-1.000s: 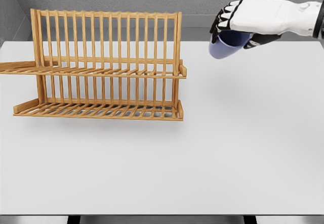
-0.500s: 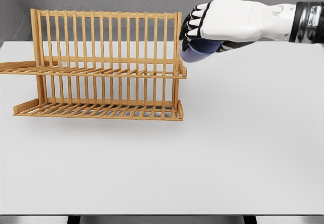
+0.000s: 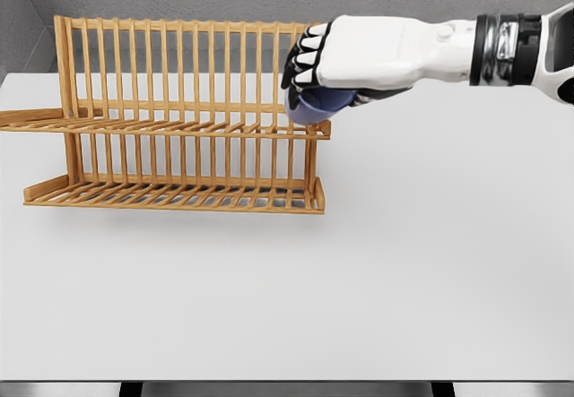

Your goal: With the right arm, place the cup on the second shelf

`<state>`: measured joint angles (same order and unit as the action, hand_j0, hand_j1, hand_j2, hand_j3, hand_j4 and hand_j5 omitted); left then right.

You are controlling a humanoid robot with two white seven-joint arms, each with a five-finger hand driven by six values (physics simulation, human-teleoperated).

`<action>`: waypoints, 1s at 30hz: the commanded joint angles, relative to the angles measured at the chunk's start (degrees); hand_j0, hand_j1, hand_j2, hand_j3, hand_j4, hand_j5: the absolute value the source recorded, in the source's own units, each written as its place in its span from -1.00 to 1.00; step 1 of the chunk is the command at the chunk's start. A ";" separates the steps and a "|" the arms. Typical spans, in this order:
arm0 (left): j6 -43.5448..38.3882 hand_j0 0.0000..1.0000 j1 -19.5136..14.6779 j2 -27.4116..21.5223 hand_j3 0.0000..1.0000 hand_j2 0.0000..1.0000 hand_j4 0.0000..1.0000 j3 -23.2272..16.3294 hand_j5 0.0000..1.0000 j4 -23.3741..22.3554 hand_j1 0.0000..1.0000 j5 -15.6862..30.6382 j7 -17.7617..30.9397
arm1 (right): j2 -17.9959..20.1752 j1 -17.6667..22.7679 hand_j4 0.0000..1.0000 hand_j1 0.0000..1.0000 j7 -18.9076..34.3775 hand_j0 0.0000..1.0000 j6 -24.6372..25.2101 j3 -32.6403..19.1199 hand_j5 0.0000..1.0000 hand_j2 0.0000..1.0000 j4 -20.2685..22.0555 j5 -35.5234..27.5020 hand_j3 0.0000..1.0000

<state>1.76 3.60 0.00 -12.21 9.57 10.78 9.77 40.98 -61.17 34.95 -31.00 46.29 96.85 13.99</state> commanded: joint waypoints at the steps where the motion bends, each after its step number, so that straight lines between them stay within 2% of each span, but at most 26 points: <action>1: 0.00 1.00 0.00 0.00 1.00 1.00 1.00 0.00 1.00 0.01 1.00 0.03 -0.02 | -0.46 -0.09 0.22 0.22 0.05 0.22 0.51 1.08 0.22 0.22 -0.09 0.07 0.22; 5: 0.00 1.00 0.00 0.00 1.00 1.00 1.00 0.00 1.00 0.01 1.00 0.03 -0.02 | -1.35 -0.70 0.22 0.22 0.05 0.22 2.44 2.75 0.22 0.22 -0.35 1.13 0.22; 10: 0.00 1.00 0.00 0.00 1.00 1.00 1.00 0.00 1.00 0.01 1.00 0.03 -0.02 | -1.52 -0.88 0.25 0.25 0.05 0.25 2.44 3.55 0.25 0.25 -0.35 1.13 0.25; 11: 0.00 1.00 0.00 0.00 1.00 1.00 1.00 0.00 1.00 0.01 1.00 0.03 0.07 | -1.52 -0.88 0.71 0.71 0.05 0.71 2.53 3.55 0.71 0.71 -0.35 1.13 0.71; 12: 0.00 1.00 0.00 0.00 1.00 1.00 1.00 0.00 1.00 0.01 1.00 0.03 0.07 | -1.52 -0.88 1.00 1.00 0.05 1.00 2.79 3.55 1.00 1.00 -0.18 1.04 1.00; 17: 0.00 1.00 0.00 0.00 1.00 1.00 1.00 0.00 1.00 0.01 1.00 0.03 0.07 | -0.91 -1.49 1.00 1.00 0.05 1.00 2.70 2.06 1.00 1.00 -0.44 1.04 1.00; 19: 0.00 1.00 0.00 0.00 1.00 1.00 1.00 0.00 1.00 0.01 1.00 0.03 0.07 | -0.29 -0.97 1.00 1.00 0.05 1.00 2.70 -3.48 1.00 1.00 -0.61 0.95 1.00; 22: 0.00 1.00 0.00 0.00 1.00 1.00 1.00 0.00 1.00 0.01 1.00 0.03 0.07 | 4.89 0.00 1.00 1.00 0.05 1.00 2.35 -8.32 1.00 1.00 -3.07 0.86 1.00; 23: 0.00 1.00 0.09 0.00 1.00 1.00 1.00 0.00 1.00 0.01 1.00 0.03 0.07 | 7.00 2.02 1.00 1.00 0.05 1.00 2.00 -10.69 1.00 1.00 -3.95 0.86 1.00; 24: 0.00 1.00 0.00 0.00 1.00 1.00 1.00 0.00 1.00 0.01 1.00 0.03 -0.02 | 9.46 6.66 1.00 1.00 0.05 1.00 1.82 -15.69 1.00 1.00 -4.57 0.86 1.00; 26: 0.00 1.00 0.00 0.00 1.00 1.00 1.00 0.00 1.00 0.01 1.00 0.03 0.07 | 13.15 13.53 1.00 1.00 0.05 1.00 1.82 -19.92 1.00 1.00 -5.01 0.86 1.00; 28: 0.00 1.00 0.00 0.00 1.00 1.00 1.00 0.00 1.00 0.01 1.00 0.03 -0.02 | 13.33 17.93 1.00 1.00 0.05 1.00 1.74 -19.92 1.00 1.00 -7.73 0.86 1.00; 30: 0.00 1.00 0.00 0.00 1.00 1.00 1.00 0.00 1.00 0.01 1.00 0.03 -0.02 | 12.37 21.53 1.00 1.00 0.05 1.00 1.74 -20.10 1.00 1.00 -7.91 1.04 1.00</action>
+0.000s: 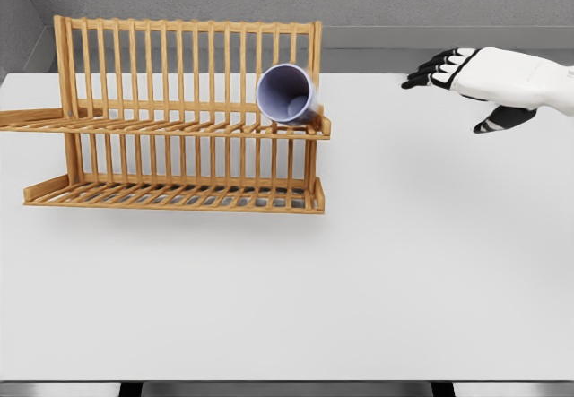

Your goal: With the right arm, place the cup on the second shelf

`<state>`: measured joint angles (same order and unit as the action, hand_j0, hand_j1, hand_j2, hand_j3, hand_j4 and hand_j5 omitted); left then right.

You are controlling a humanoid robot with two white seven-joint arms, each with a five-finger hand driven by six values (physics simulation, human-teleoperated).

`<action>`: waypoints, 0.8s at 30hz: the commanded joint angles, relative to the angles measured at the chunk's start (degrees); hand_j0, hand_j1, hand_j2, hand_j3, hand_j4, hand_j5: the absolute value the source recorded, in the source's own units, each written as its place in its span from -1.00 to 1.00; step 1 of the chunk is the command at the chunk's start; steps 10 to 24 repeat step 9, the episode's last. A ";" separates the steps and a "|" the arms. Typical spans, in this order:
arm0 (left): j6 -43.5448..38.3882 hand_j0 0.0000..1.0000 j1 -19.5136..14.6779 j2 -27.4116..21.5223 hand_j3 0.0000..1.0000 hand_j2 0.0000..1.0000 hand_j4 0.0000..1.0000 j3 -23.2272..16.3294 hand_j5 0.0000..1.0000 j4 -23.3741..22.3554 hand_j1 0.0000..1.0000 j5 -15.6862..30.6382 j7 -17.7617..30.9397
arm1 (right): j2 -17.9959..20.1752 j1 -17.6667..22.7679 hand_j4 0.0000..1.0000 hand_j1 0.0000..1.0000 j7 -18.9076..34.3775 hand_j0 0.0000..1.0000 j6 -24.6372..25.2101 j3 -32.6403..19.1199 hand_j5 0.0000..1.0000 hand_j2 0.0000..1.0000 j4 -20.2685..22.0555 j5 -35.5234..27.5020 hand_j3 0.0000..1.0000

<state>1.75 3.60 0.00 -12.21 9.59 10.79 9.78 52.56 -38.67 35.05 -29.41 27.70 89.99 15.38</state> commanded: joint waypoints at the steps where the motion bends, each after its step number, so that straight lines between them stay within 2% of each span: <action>1: 0.00 1.00 0.00 0.00 1.00 1.00 1.00 -0.01 1.00 -0.01 1.00 0.03 0.06 | -1.49 0.18 1.00 1.00 -0.05 1.00 0.14 -1.69 1.00 1.00 -1.14 -0.27 1.00; 2: 0.00 1.00 0.00 0.00 1.00 1.00 1.00 -0.01 1.00 -0.01 1.00 0.03 0.06 | -3.25 1.58 1.00 1.00 -0.05 1.00 0.14 -1.95 1.00 1.00 -1.05 -0.27 1.00; 4: 0.00 1.00 0.00 0.00 1.00 1.00 1.00 -0.01 1.00 -0.01 1.00 0.03 -0.02 | -3.16 3.16 1.00 1.00 -0.05 1.00 0.14 -2.91 1.00 1.00 -1.31 -0.27 1.00; 6: 0.00 1.00 0.00 0.00 1.00 1.00 1.00 -0.01 1.00 -0.01 1.00 0.03 0.06 | -3.34 8.61 1.00 1.00 -0.05 1.00 -0.21 -9.85 1.00 1.00 -2.02 0.00 1.00; 8: 0.27 1.00 -0.70 0.00 1.00 1.00 1.00 -0.36 1.00 1.31 1.00 0.12 0.50 | -5.62 9.67 1.00 1.00 -0.05 1.00 -1.53 -13.63 1.00 1.00 -2.10 0.00 1.00; 9: 0.00 1.00 0.26 0.00 1.00 1.00 1.00 0.08 1.00 0.78 1.00 -0.15 0.06 | -6.59 9.85 1.00 1.00 -0.05 1.00 -1.53 -15.83 1.00 1.00 -2.37 0.00 1.00; 24: 0.00 1.00 0.26 0.00 1.00 1.00 1.00 0.08 1.00 0.78 1.00 -0.15 0.06 | -6.59 9.85 1.00 1.00 -0.05 1.00 -1.53 -15.83 1.00 1.00 -2.37 0.00 1.00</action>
